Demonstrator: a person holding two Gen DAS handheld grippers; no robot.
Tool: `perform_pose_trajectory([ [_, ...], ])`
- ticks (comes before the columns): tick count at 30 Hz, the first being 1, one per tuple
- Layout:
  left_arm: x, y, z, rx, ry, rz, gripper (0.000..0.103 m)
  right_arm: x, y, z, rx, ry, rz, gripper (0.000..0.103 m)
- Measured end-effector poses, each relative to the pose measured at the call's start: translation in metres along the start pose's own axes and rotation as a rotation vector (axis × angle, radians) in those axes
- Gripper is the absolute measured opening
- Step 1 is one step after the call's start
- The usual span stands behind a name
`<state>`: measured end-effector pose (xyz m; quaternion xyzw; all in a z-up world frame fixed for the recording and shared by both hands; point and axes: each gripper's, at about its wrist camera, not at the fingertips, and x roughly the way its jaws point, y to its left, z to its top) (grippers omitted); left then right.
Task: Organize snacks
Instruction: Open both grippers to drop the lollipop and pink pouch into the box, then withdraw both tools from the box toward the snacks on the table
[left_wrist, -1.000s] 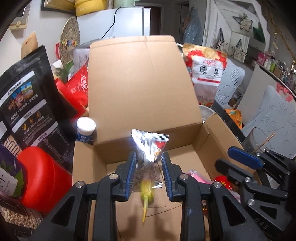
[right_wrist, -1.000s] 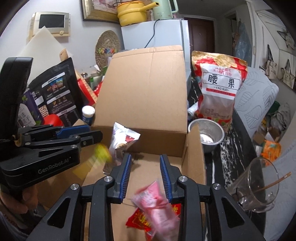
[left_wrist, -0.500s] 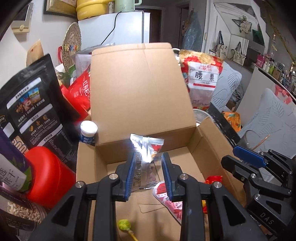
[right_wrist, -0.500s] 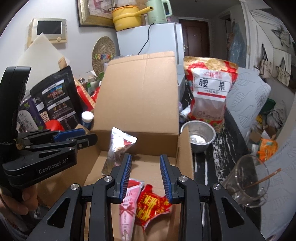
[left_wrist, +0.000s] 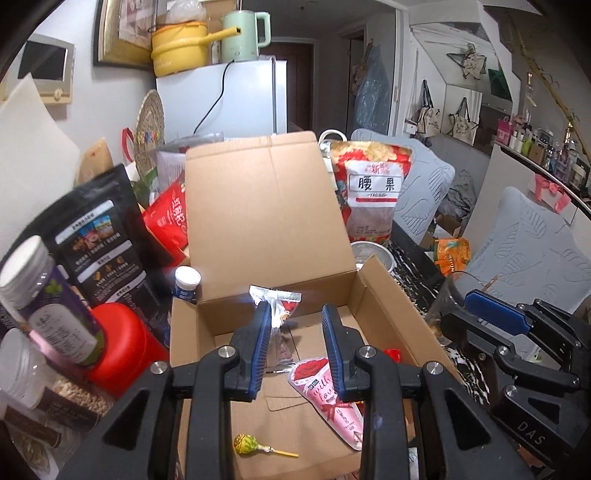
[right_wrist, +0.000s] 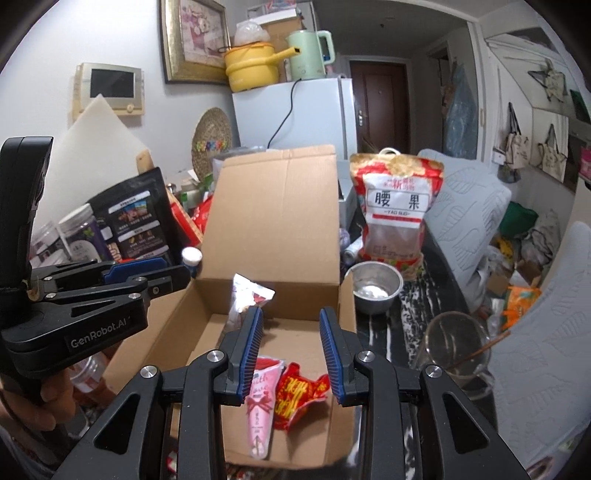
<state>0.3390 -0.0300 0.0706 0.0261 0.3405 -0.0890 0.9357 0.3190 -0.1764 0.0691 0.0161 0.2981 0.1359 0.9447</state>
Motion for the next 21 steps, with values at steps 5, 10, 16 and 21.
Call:
perform_pose_trajectory([
  [5, -0.024, -0.005, -0.006, 0.009, -0.026, 0.008, 0.028, -0.023, 0.005, -0.005, -0.006, -0.019, -0.008, 0.038],
  [10, -0.048, -0.008, -0.018, 0.015, -0.049, 0.006, 0.028, -0.047, 0.012, -0.012, 0.001, -0.042, -0.006, 0.044],
  [16, -0.071, -0.010, -0.038, 0.019, -0.057, 0.008, 0.028, -0.073, 0.024, -0.027, -0.003, -0.058, -0.005, 0.055],
  [21, -0.086, -0.011, -0.058, 0.023, -0.052, 0.006, 0.028, -0.091, 0.032, -0.043, 0.001, -0.066, -0.006, 0.061],
])
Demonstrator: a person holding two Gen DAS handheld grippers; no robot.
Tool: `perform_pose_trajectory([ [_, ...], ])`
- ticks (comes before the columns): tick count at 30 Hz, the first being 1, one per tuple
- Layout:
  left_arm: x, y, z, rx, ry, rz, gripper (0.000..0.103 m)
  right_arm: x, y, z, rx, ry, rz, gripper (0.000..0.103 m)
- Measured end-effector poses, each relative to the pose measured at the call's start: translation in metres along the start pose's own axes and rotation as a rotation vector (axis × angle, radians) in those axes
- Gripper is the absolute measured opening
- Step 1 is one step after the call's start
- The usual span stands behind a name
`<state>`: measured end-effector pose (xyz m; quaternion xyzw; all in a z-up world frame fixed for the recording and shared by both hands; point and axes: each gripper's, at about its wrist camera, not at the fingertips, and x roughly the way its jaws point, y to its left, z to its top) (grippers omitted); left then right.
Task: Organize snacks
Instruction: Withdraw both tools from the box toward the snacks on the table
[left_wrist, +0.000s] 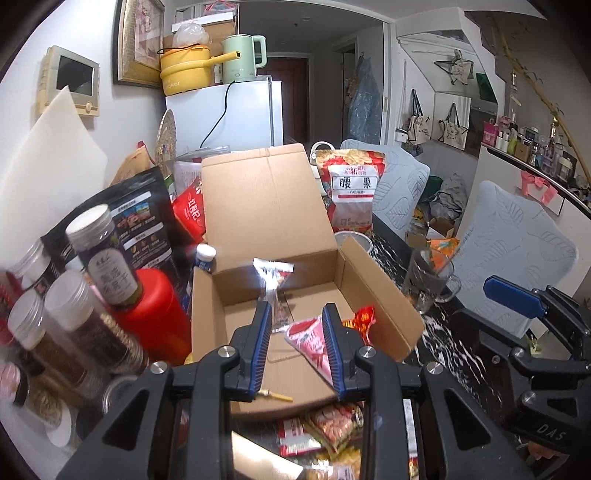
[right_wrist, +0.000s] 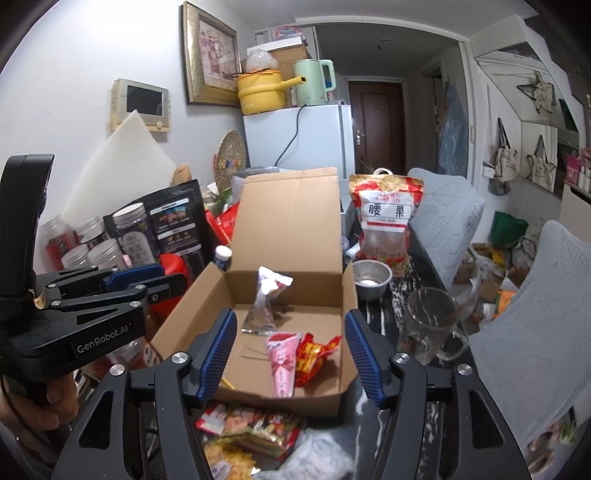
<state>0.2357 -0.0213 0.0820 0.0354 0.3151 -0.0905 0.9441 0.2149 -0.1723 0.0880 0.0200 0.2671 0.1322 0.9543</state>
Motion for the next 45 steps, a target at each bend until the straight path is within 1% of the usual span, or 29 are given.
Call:
perform_pose_trajectory([
  [2, -0.005, -0.001, -0.007, 0.000, 0.006, 0.002, 0.028, -0.005, 0.003, -0.005, 0.000, -0.001, -0.001, 0.064],
  [9, -0.016, -0.006, -0.036, 0.013, 0.038, -0.005, 0.029, -0.016, 0.012, -0.027, 0.013, 0.016, 0.003, 0.064],
  [11, -0.018, -0.006, -0.043, 0.014, 0.047, -0.005, 0.039, -0.018, 0.015, -0.032, 0.014, 0.023, 0.003, 0.064],
  [13, -0.021, -0.004, -0.050, 0.016, 0.040, 0.005, 0.068, -0.020, 0.018, -0.039, 0.018, 0.030, 0.001, 0.064],
  [15, -0.029, -0.005, -0.056, 0.023, 0.010, 0.024, 0.078, -0.022, 0.020, -0.045, 0.021, 0.035, 0.000, 0.064],
  [17, -0.033, -0.005, -0.061, 0.031, -0.001, 0.039, 0.079, -0.024, 0.021, -0.052, 0.025, 0.043, 0.000, 0.064],
  [22, -0.035, -0.001, -0.074, 0.023, 0.027, 0.020, 0.079, -0.028, 0.021, -0.067, 0.042, 0.065, -0.008, 0.064],
  [24, -0.035, 0.000, -0.080, 0.022, 0.036, 0.025, 0.079, -0.030, 0.021, -0.074, 0.047, 0.077, -0.015, 0.064],
  [26, -0.036, 0.001, -0.086, 0.023, 0.045, 0.031, 0.079, -0.031, 0.022, -0.079, 0.049, 0.082, -0.021, 0.067],
  [31, -0.039, 0.003, -0.101, 0.028, 0.055, 0.037, 0.079, -0.032, 0.023, -0.096, 0.049, 0.106, -0.036, 0.068],
  [34, -0.041, 0.005, -0.110, 0.019, 0.058, 0.027, 0.079, -0.032, 0.024, -0.105, 0.054, 0.119, -0.036, 0.074],
  [41, -0.038, 0.014, -0.133, -0.010, 0.096, -0.006, 0.079, -0.030, 0.030, -0.125, 0.056, 0.149, -0.025, 0.074],
  [45, -0.032, 0.017, -0.146, -0.022, 0.111, -0.007, 0.079, -0.025, 0.034, -0.137, 0.061, 0.174, -0.013, 0.074],
])
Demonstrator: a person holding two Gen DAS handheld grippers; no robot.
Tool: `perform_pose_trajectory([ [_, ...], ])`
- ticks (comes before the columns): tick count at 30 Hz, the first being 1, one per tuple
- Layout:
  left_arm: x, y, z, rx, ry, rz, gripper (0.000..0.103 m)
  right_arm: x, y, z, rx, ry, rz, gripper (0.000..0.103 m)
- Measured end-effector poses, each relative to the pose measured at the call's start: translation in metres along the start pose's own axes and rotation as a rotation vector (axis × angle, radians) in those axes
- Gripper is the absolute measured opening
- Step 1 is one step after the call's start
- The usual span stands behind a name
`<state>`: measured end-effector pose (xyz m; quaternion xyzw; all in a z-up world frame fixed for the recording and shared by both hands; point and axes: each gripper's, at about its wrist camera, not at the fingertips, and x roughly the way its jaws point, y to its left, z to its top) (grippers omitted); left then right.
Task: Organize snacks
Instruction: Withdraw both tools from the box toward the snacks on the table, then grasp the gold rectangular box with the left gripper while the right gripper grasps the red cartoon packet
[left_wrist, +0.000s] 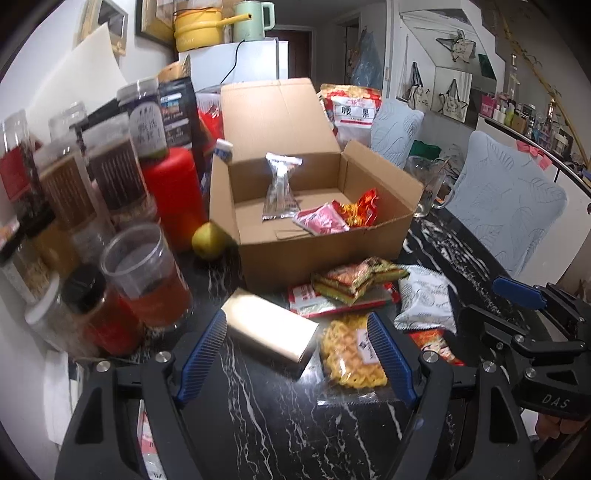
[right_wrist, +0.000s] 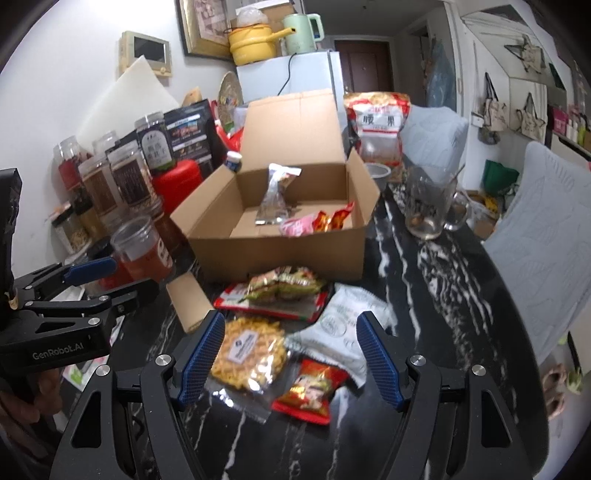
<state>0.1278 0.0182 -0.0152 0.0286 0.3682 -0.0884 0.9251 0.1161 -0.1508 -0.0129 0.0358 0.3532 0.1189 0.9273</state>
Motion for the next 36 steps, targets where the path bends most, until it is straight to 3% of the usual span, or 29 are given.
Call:
perform_pose_trajectory([
  [16, 0.052, 0.006, -0.020, -0.058, 0.100, -0.024, 0.079, 0.038, 0.000, -0.030, 0.003, 0.095, 0.011, 0.074],
  [23, 0.085, 0.002, -0.016, -0.060, 0.146, 0.061, 0.079, 0.045, -0.006, -0.027, -0.021, 0.086, -0.036, 0.074],
  [36, 0.115, 0.008, -0.014, -0.095, 0.212, 0.137, 0.079, 0.056, -0.017, -0.025, 0.011, 0.108, -0.034, 0.074],
])
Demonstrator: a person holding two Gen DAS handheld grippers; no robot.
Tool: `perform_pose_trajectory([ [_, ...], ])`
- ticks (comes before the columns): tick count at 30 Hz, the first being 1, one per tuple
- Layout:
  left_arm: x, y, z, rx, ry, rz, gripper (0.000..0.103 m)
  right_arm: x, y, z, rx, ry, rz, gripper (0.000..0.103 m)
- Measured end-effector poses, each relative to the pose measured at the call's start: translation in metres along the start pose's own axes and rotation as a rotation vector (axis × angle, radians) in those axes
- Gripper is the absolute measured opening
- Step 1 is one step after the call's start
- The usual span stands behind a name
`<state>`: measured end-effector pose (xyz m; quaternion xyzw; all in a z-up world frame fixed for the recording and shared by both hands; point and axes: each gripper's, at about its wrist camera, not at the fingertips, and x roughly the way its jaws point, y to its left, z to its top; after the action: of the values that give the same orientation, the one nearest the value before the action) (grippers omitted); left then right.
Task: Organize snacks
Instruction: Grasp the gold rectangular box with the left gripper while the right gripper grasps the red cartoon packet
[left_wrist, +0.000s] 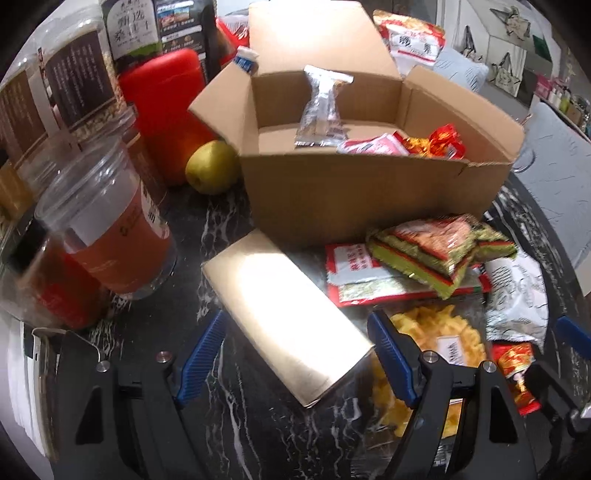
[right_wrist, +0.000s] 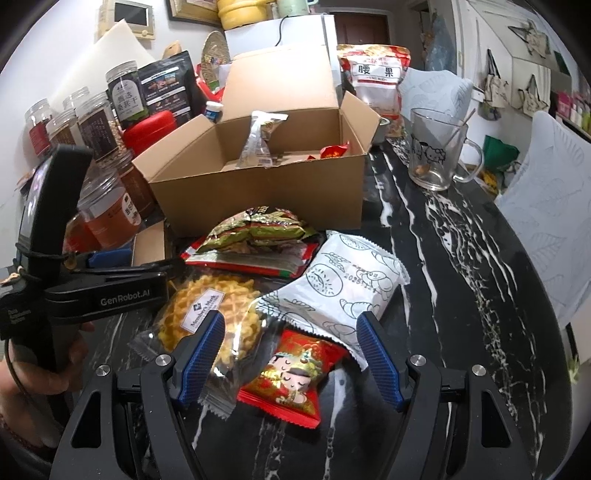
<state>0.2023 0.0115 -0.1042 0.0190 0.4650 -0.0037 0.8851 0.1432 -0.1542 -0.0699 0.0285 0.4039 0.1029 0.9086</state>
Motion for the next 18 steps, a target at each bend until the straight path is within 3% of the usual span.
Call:
perform_pose_trajectory([
  [9, 0.007, 0.023, -0.016, -0.020, 0.022, 0.031, 0.079, 0.002, -0.008, -0.005, 0.011, 0.018, -0.017, 0.074],
  [16, -0.003, 0.032, -0.018, -0.033, -0.049, -0.086, 0.079, 0.008, -0.014, -0.010, 0.043, 0.052, -0.004, 0.074],
  [17, -0.003, 0.031, -0.017, -0.028, -0.054, -0.104, 0.077, 0.009, -0.015, -0.010, 0.046, 0.056, 0.003, 0.074],
  [18, -0.003, 0.029, -0.016, -0.025, -0.053, -0.119, 0.066, 0.010, -0.015, -0.010, 0.048, 0.058, 0.007, 0.074],
])
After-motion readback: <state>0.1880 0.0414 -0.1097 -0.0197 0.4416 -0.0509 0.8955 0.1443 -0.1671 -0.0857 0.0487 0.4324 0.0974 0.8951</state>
